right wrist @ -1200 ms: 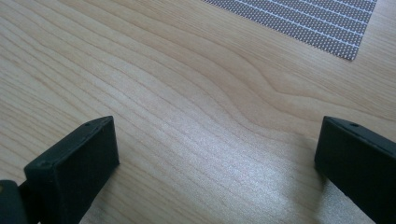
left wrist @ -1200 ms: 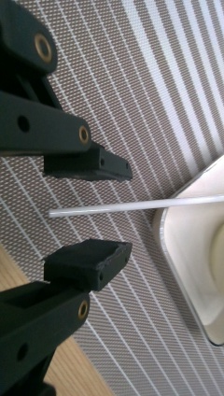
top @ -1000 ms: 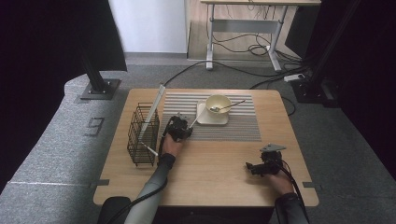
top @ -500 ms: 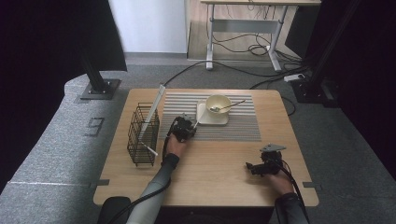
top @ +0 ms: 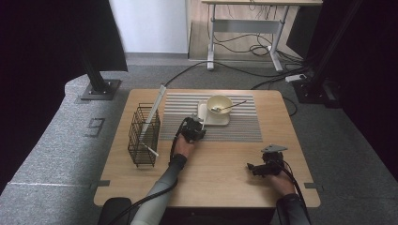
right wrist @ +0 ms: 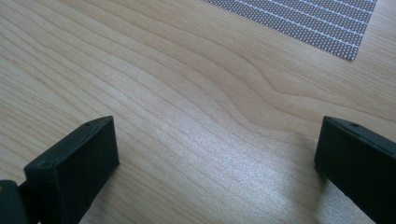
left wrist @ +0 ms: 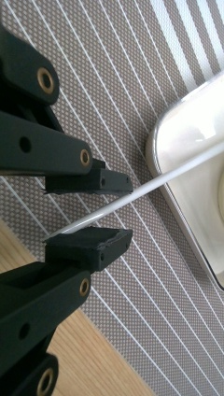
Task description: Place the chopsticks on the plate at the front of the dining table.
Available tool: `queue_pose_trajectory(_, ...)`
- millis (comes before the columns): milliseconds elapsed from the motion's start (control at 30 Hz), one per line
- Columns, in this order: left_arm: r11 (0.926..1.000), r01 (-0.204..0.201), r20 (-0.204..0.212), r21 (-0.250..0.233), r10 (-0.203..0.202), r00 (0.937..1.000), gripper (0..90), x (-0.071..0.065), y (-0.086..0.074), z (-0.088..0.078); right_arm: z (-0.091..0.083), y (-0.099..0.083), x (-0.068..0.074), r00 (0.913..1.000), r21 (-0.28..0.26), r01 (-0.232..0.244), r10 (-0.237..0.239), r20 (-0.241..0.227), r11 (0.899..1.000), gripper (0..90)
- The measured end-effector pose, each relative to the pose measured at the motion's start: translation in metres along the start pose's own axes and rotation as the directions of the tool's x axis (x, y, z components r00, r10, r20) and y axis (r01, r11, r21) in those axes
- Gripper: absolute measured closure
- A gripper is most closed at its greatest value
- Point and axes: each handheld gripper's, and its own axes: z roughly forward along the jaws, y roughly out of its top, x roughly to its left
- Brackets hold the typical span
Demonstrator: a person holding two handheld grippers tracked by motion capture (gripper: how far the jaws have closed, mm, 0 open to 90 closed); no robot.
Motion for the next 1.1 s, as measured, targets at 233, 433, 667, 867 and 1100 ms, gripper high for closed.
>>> queue_pose_trajectory(233,1.0,-0.001,0.011,-0.006,0.001,0.9999,67.6,-0.006,0.003,0.003,0.0,0.0,0.0,1.0,0.0,0.0,0.0,0.0,1.0,0.0)
queue_pose_trajectory(433,1.0,-0.001,0.016,-0.009,0.001,0.9999,66.9,-0.008,0.004,0.005,0.0,0.0,0.0,1.0,0.0,0.0,0.0,0.0,1.0,0.0)
queue_pose_trajectory(667,0.9999,-0.001,0.022,-0.013,0.001,0.9998,66.1,-0.011,0.005,0.005,0.0,0.0,0.0,1.0,0.0,0.0,0.0,0.0,1.0,0.0)
queue_pose_trajectory(867,0.9999,-0.002,0.024,-0.014,0.002,0.9997,65.9,-0.011,0.005,0.006,0.0,0.0,0.0,1.0,0.0,0.0,0.0,0.0,1.0,0.0)
queue_pose_trajectory(1100,0.9999,-0.007,0.015,-0.016,0.007,0.9999,62.5,-0.011,0.005,0.005,0.0,0.0,0.0,1.0,0.0,0.0,0.0,0.0,1.0,0.0)
